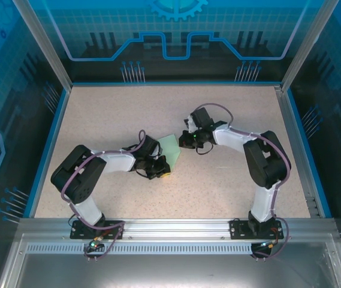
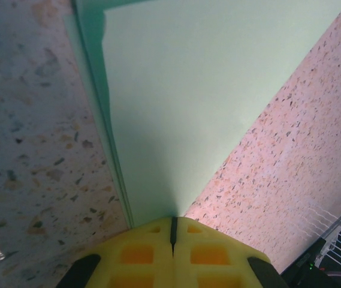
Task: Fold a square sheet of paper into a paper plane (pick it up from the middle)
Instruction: Third fold the triangle at the center of the table.
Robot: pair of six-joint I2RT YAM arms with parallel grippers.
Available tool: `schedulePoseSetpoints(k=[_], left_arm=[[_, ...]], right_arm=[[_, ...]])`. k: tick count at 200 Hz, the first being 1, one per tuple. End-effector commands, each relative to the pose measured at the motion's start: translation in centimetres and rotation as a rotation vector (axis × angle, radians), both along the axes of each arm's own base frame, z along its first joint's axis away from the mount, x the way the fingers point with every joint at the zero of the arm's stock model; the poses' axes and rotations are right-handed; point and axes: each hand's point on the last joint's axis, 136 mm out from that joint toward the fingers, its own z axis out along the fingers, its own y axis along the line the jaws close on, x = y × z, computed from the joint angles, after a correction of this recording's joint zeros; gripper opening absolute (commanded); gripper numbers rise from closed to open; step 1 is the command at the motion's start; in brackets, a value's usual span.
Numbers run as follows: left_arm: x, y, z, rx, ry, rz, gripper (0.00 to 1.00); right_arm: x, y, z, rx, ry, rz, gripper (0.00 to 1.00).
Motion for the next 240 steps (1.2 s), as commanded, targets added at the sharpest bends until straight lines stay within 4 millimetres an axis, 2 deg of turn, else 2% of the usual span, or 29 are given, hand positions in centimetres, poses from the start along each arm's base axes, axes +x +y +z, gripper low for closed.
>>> schedulePoseSetpoints(k=[1,24,58,98,131,183,210,240], left_arm=[[-5.1,4.0,-5.0,0.222,0.202,-0.009,0.00],[-5.1,4.0,-4.9,0.222,0.196,-0.009,0.00],[-5.0,4.0,-4.9,0.220,0.193,-0.010,0.00],[-5.1,3.9,-4.8,0.217,0.188,-0.019,0.00],[-5.9,3.8,-4.4,0.204,0.191,-0.055,0.00],[-7.7,3.7,-3.7,0.215,0.198,-0.132,0.00],[-8.1,3.3,-3.3,0.205,0.193,-0.161,0.00],[-8.5,3.8,-3.0,0.228,0.197,-0.176,0.00]], right_arm=[[-2.9,1.7,-1.1,0.013,0.049,0.062,0.01],[-4.2,2.9,-2.6,0.023,0.099,0.088,0.01],[-4.9,3.4,-4.6,0.022,0.158,0.102,0.01],[-5.4,2.3,-6.9,-0.052,0.211,0.083,0.00],[-5.5,1.2,-8.4,-0.119,0.253,0.052,0.00],[-5.3,0.7,-8.9,-0.143,0.271,0.029,0.00],[-5.3,0.7,-8.9,-0.144,0.272,0.028,0.00],[-5.2,0.6,-9.0,-0.153,0.274,0.025,0.00]])
